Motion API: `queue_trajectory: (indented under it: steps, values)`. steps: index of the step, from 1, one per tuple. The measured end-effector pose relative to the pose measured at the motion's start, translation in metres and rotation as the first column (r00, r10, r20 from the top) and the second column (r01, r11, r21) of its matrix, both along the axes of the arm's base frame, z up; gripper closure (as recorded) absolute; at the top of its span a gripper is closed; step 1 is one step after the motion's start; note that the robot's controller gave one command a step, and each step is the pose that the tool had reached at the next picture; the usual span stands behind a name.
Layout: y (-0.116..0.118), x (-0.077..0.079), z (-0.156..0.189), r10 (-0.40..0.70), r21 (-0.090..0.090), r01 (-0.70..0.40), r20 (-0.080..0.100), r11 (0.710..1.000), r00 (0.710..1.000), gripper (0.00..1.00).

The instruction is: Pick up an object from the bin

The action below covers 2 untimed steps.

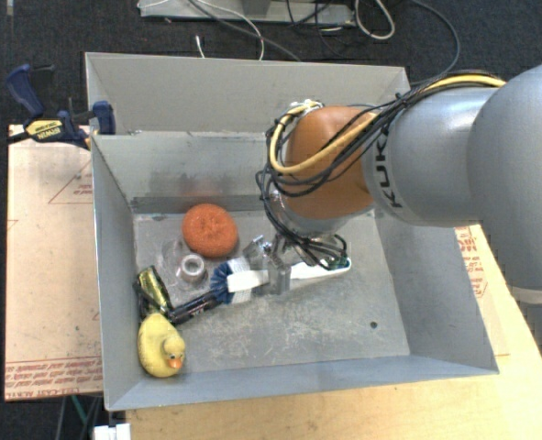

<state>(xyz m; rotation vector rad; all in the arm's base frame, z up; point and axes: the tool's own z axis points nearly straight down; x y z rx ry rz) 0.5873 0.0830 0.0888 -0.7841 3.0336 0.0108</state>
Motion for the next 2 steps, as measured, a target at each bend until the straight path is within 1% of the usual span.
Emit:
queue_trajectory:
  steps: [1, 2]
  values:
    - [0.001, 0.001, 0.017, 0.000, 0.001, 0.000, 0.004, 1.000, 1.000, 1.00]
    - [0.001, 0.001, 0.027, 0.000, 0.002, 0.000, 0.003, 1.000, 1.000, 1.00]
